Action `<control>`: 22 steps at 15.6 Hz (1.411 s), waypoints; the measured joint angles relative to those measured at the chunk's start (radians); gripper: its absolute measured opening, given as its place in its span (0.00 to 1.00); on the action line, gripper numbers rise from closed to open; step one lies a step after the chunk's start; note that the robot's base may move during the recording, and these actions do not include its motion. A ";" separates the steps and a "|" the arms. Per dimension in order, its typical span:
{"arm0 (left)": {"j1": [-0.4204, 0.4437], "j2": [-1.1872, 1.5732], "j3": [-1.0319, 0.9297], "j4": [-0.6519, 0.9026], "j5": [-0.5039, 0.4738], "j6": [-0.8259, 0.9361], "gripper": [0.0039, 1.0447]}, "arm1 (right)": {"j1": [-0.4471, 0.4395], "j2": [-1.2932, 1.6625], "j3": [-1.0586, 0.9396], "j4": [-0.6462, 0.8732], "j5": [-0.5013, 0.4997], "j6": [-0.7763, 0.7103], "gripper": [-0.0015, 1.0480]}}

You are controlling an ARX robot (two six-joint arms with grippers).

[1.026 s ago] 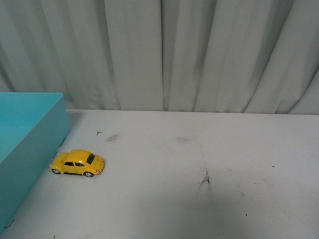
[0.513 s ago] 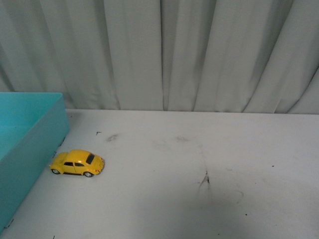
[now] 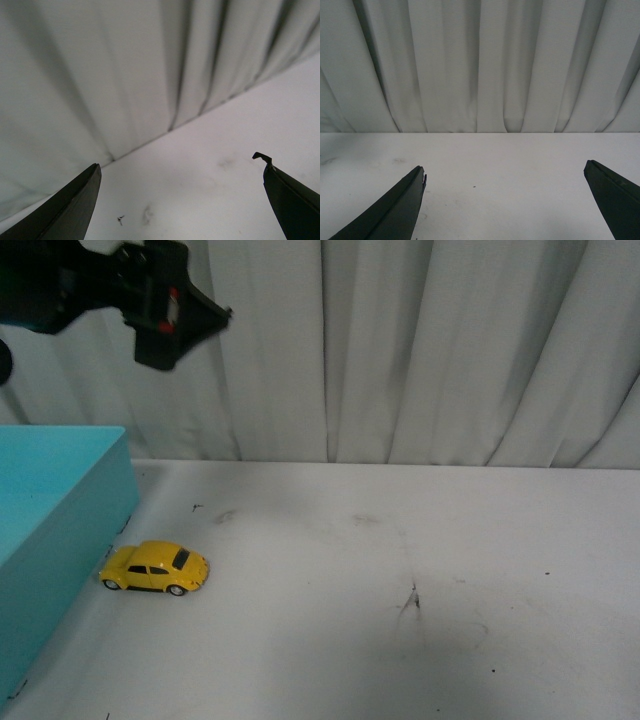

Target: Wind up and store yellow beetle toy

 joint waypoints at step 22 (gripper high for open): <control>0.030 0.645 0.546 -0.874 -0.360 1.125 0.46 | 0.000 0.000 0.000 0.000 0.000 0.000 0.94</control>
